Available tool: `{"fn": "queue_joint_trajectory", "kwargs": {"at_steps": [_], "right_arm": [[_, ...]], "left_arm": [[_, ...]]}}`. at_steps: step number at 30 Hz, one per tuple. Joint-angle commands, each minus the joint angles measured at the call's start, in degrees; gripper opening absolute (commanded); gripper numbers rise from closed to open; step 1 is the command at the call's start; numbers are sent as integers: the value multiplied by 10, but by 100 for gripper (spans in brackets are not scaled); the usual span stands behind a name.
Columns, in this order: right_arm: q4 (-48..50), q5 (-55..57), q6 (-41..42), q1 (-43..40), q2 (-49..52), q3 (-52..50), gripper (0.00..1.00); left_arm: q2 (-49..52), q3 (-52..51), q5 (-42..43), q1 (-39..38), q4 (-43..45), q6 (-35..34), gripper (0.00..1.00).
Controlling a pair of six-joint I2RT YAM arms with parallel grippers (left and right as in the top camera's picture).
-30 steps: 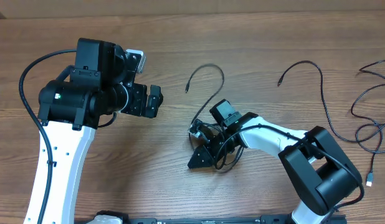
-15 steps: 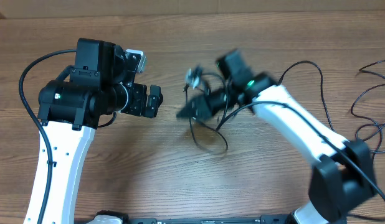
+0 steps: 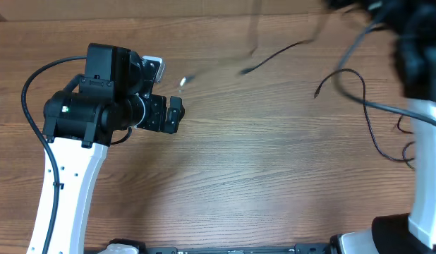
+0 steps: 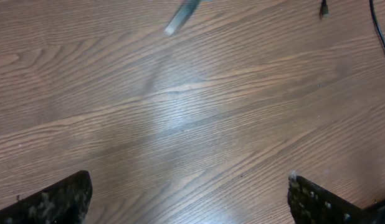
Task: Untangle cables
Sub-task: 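Pull the grasped cable up and rightward to the right edge, then release the cable at the right edge and raise the right gripper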
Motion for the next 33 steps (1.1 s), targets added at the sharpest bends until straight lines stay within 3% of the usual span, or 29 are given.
{"fn": "queue_joint_trajectory", "kwargs": {"at_steps": [1,9,13,30,33], "right_arm": [[6,97,4,-65,-17,58,4],[-15,128,5,-234,-9,69,4],[-55,128,5,-279,7,69,4],[-280,128,5,-341,201,69,4],[-301,127,8,-341,227,69,19]], "left_arm": [[2,2,-5,-1,0,-6,100],[2,2,-5,-1,1,-6,100],[2,2,-5,-1,1,-6,100],[2,2,-5,-1,1,-6,100],[2,2,-5,-1,1,-6,100]]}}
